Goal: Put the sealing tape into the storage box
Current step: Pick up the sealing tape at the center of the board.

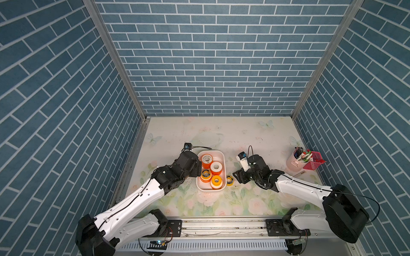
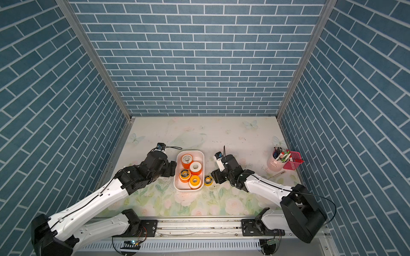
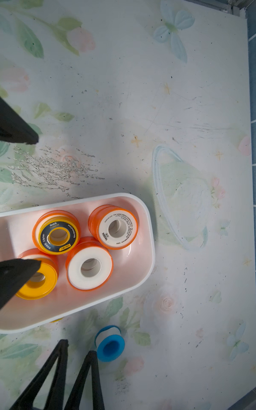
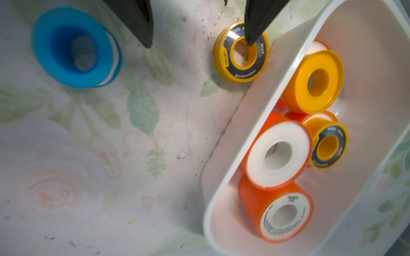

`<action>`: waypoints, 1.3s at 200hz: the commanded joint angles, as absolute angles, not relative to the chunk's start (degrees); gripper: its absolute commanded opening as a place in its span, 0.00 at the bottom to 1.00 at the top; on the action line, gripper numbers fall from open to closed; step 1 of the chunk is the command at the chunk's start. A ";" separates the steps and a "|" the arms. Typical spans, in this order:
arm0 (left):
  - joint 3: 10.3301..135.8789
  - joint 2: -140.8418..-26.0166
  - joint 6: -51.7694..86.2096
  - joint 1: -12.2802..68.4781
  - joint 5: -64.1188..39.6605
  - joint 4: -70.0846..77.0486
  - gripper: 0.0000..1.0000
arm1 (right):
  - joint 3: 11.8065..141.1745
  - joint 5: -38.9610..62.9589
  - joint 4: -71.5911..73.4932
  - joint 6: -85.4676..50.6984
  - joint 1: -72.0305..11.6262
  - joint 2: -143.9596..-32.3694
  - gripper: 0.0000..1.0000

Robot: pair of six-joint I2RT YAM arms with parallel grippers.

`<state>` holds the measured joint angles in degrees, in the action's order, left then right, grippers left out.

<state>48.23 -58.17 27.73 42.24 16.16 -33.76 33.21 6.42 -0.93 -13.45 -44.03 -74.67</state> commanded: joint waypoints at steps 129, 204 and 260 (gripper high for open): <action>47.45 -59.85 26.71 41.48 15.47 -33.76 0.84 | 38.89 0.50 -4.41 -8.93 -53.00 -87.63 0.75; 47.46 -60.12 26.71 41.48 15.54 -33.77 0.85 | 39.65 -1.11 -1.36 -11.77 -53.33 -91.13 0.67; 47.38 -60.21 26.70 41.42 15.47 -33.75 0.85 | 39.55 -1.29 -0.94 -12.19 -53.27 -90.67 0.58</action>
<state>47.94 -59.90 27.33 41.89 15.31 -33.61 39.27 -0.89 -0.64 -10.52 -52.95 -89.86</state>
